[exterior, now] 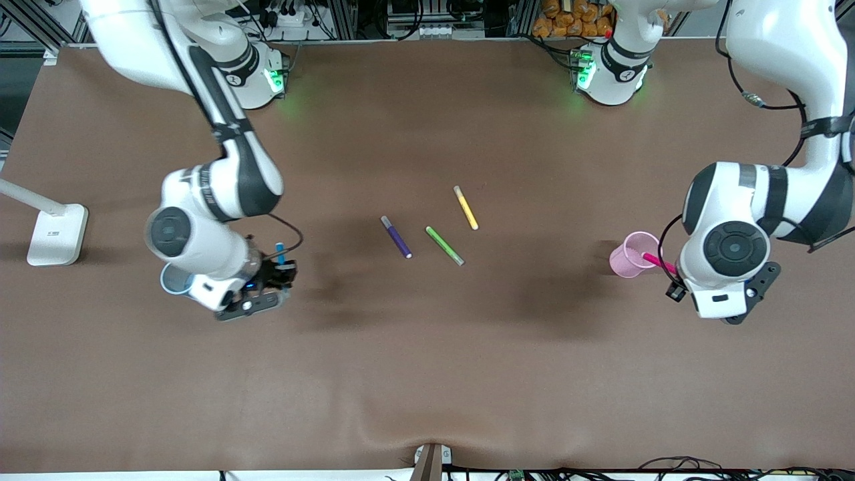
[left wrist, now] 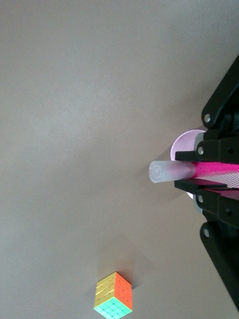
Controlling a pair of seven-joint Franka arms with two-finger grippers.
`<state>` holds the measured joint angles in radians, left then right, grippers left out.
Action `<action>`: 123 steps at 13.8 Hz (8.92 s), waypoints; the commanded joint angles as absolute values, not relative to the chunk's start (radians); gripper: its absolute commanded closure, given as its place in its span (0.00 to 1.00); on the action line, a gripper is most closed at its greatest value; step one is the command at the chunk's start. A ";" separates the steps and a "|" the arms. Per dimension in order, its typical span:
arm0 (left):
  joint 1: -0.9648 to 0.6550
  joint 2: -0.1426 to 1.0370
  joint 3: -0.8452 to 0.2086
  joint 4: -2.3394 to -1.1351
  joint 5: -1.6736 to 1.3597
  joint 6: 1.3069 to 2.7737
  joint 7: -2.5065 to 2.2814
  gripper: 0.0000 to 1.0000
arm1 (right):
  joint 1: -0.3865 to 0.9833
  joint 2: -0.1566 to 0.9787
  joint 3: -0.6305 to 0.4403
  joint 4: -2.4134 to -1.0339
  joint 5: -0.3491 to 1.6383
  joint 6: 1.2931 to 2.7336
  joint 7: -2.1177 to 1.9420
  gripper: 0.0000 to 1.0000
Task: Place pink and blue markers in matching cups
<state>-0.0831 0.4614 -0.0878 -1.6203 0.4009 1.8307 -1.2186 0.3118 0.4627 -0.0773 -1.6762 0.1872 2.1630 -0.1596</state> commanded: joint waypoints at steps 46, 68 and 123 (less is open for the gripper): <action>-0.071 0.222 -0.100 -1.459 0.137 1.651 -0.588 0.00 | -0.316 0.591 -0.060 -1.661 0.925 1.703 -2.155 0.00; -0.026 -0.035 -0.040 -1.640 0.015 1.598 -0.201 0.00 | -0.097 0.246 -0.057 -1.486 0.258 1.700 -0.941 0.00; -0.037 -0.074 -0.034 -1.591 0.028 1.459 -0.149 0.00 | 0.017 -0.028 -0.060 -1.598 0.000 1.519 0.048 0.00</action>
